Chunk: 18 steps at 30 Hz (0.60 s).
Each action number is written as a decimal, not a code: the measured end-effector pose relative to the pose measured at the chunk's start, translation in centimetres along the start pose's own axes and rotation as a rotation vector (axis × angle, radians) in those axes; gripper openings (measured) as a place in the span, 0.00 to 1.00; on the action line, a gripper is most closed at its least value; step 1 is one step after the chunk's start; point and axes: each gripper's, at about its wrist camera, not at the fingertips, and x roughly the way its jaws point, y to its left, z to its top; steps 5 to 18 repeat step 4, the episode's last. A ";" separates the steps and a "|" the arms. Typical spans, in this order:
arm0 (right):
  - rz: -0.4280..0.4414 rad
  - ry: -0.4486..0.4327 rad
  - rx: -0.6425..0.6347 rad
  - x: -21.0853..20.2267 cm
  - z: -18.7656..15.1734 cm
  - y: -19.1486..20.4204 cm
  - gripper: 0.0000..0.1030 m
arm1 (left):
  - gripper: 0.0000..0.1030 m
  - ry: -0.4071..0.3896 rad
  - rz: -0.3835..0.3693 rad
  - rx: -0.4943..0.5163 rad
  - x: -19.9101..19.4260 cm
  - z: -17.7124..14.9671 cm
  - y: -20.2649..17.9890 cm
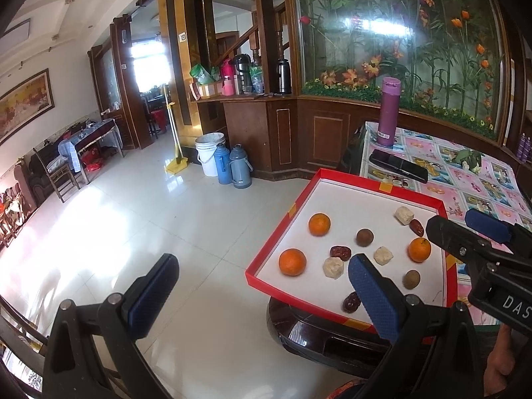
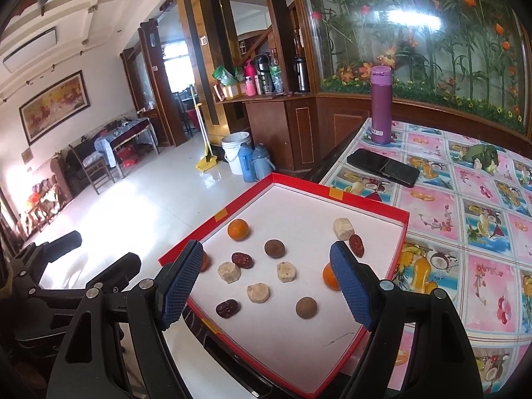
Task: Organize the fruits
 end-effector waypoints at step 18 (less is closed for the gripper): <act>0.010 -0.004 0.033 -0.2 0.0 -1.4 0.76 | 1.00 0.020 0.018 0.006 0.5 0.1 -0.9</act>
